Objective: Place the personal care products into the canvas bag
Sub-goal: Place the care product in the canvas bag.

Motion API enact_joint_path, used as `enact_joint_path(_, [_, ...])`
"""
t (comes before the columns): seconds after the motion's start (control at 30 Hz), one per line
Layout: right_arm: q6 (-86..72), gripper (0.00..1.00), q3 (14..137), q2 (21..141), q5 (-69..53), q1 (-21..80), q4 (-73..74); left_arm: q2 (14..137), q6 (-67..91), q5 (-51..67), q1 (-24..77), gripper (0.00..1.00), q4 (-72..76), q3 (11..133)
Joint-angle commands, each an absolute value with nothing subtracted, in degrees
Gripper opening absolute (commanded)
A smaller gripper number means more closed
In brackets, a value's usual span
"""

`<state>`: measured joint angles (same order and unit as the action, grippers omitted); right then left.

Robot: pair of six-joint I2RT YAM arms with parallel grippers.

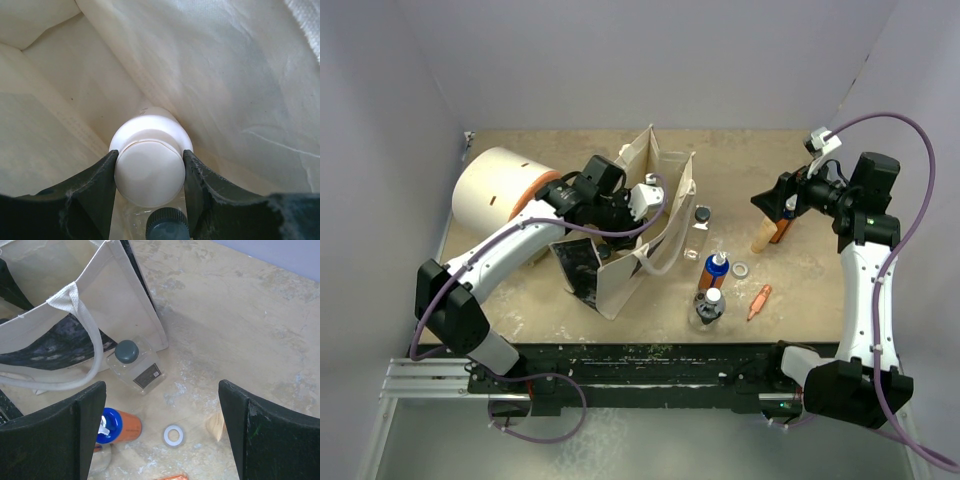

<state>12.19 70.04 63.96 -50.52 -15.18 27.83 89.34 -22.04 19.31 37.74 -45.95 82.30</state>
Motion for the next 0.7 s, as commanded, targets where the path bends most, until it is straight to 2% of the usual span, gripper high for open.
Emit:
enact_joint_path(0.0, [12.39,0.95,69.96,62.33,-52.11,-15.44,25.92,85.82,-22.04,22.58,37.18,0.0,-44.02,83.16])
enact_joint_path(0.5, [12.12,0.95,69.43,61.68,-52.04,-15.42,25.66,86.02,-23.83,22.51,36.89,0.0,-44.2,79.49])
enact_joint_path(0.67, [12.06,0.95,69.39,61.7,-52.12,-15.42,25.58,86.98,-24.78,22.93,36.89,0.11,-43.66,78.09])
